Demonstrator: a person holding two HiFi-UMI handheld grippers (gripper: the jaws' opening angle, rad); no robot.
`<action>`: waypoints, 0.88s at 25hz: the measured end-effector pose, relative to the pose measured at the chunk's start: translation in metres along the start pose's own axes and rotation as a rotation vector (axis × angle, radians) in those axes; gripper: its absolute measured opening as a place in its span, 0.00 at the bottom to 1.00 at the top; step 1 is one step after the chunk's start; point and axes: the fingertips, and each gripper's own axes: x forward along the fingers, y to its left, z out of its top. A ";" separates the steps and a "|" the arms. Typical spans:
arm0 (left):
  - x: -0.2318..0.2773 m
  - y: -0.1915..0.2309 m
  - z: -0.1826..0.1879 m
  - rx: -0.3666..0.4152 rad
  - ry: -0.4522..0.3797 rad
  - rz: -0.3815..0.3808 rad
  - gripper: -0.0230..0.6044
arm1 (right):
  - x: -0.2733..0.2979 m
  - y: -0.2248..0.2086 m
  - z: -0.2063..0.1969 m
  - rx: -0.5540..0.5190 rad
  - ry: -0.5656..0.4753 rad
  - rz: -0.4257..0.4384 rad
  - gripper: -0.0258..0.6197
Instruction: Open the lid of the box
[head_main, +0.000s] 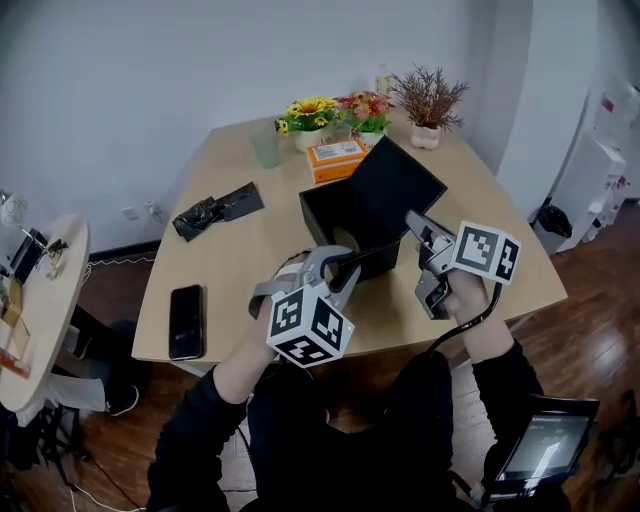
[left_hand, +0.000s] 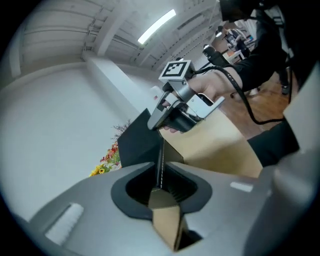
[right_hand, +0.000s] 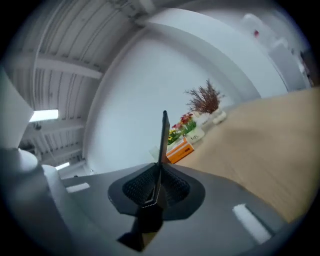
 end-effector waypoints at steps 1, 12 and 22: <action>0.000 0.000 0.000 -0.006 -0.009 0.000 0.11 | -0.001 -0.006 -0.001 0.066 0.009 0.010 0.10; -0.012 0.016 -0.017 -0.123 -0.057 0.012 0.13 | -0.081 -0.035 0.047 -0.079 -0.267 -0.183 0.13; -0.071 0.067 -0.029 -0.644 -0.246 0.229 0.14 | -0.066 0.102 0.025 -0.918 -0.334 -0.050 0.10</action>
